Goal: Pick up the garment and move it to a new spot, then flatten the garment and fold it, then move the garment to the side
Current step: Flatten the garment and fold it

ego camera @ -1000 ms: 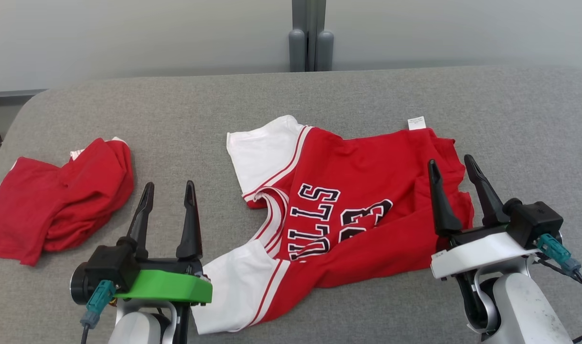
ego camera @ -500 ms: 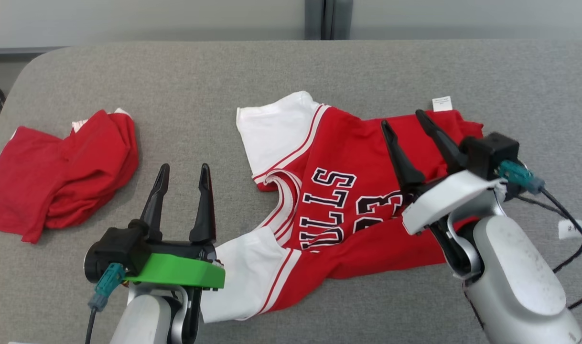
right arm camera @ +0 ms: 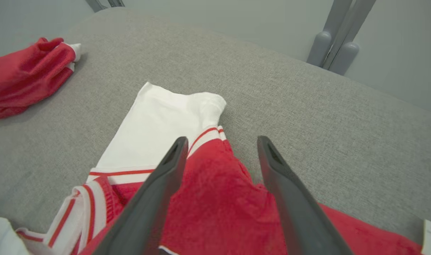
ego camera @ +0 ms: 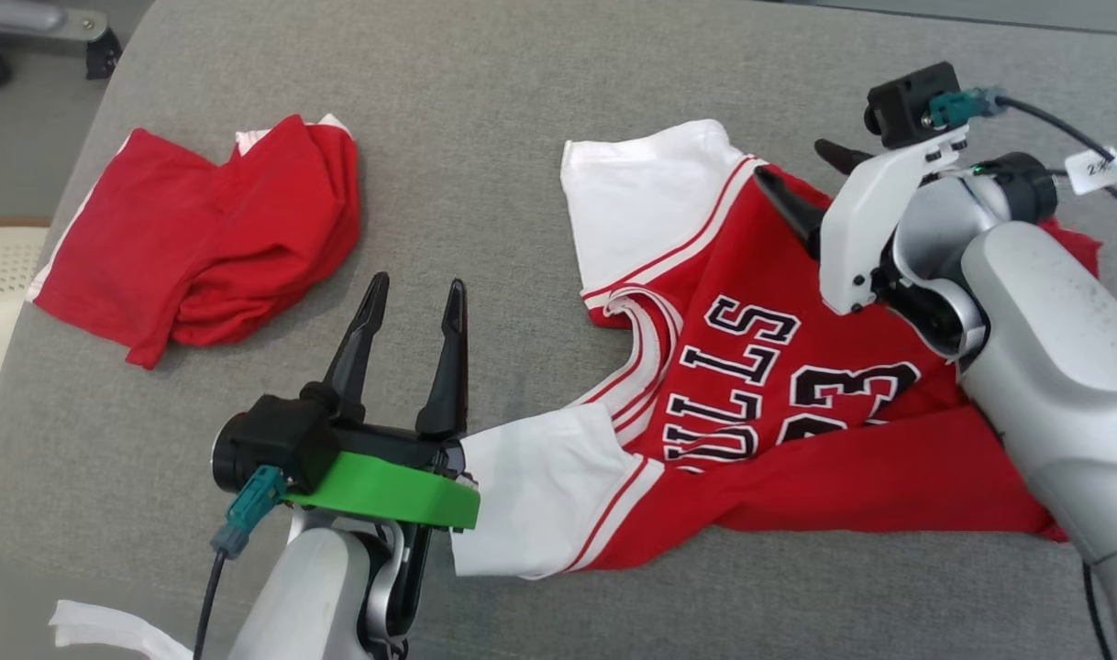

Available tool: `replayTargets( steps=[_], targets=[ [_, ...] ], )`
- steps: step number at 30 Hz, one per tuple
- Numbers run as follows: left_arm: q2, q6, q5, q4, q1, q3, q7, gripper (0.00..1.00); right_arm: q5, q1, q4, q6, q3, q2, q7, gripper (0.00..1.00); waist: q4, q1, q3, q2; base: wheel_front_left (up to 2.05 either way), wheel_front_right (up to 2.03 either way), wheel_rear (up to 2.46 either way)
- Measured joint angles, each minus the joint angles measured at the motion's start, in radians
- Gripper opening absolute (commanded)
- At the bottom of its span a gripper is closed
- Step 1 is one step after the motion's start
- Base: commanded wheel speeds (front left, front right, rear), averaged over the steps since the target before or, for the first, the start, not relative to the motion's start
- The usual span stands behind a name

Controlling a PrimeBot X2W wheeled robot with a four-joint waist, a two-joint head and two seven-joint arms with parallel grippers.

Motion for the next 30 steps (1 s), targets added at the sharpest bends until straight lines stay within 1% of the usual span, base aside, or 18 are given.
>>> replayTargets(
  steps=[2, 6, 10, 11, 12, 16, 19, 26, 30],
  targets=[
    [0.0, 0.004, -0.008, -0.001, -0.003, -0.011, 0.0, 1.0, 0.016, -0.043, 0.039, 0.0, 0.033, -0.021, 0.033, 1.0, 0.021, 0.0, 0.013, 0.0, 0.0, 0.0, 0.0],
    [0.0, 0.009, -0.023, -0.002, -0.011, -0.029, 0.0, 1.0, 0.078, -0.101, 0.108, 0.0, 0.106, -0.047, 0.136, 1.0, 0.063, 0.0, 0.039, 0.0, 0.0, 0.0, 0.0],
    [0.0, 0.014, -0.02, -0.001, -0.015, -0.049, 0.0, 1.0, 0.151, -0.134, 0.131, 0.0, 0.18, -0.082, 0.236, 1.0, 0.097, 0.0, 0.058, 0.0, 0.0, 0.0, 0.0],
    [0.0, 0.017, -0.02, -0.002, -0.015, -0.051, 0.0, 1.0, 0.165, -0.144, 0.132, 0.0, 0.194, -0.086, 0.248, 0.89, 0.105, 0.0, 0.063, 0.0, 0.0, 0.0, 0.0],
    [0.0, 0.019, -0.023, -0.003, -0.016, -0.052, 0.0, 1.0, 0.172, -0.156, 0.129, 0.0, 0.208, -0.091, 0.245, 0.0, 0.112, 0.0, 0.067, 0.0, 0.0, 0.0, 0.0],
    [0.0, 0.022, -0.032, -0.006, -0.017, -0.058, 0.0, 1.0, 0.21, -0.189, 0.13, 0.0, 0.238, -0.107, 0.224, 0.0, 0.132, 0.0, 0.077, 0.0, 0.0, 0.0, 0.0],
    [0.0, 0.026, -0.038, -0.01, -0.017, -0.058, 0.0, 1.0, 0.205, -0.215, 0.138, 0.0, 0.264, -0.119, 0.167, 0.0, 0.142, 0.0, 0.081, 0.0, 0.0, 0.0, 0.0],
    [0.0, 0.026, -0.048, -0.018, -0.019, -0.061, 0.0, 1.0, 0.136, -0.329, 0.241, 0.0, 0.258, -0.132, -0.044, 0.0, 0.155, 0.0, 0.098, 0.0, 0.0, 0.0, 0.0],
    [0.0, 0.026, -0.052, -0.022, -0.026, -0.062, 0.0, 1.0, 0.062, -0.408, 0.324, 0.0, 0.255, -0.131, -0.174, 0.0, 0.161, 0.0, 0.11, 0.0, 0.0, 0.0, 0.0]
  ],
)
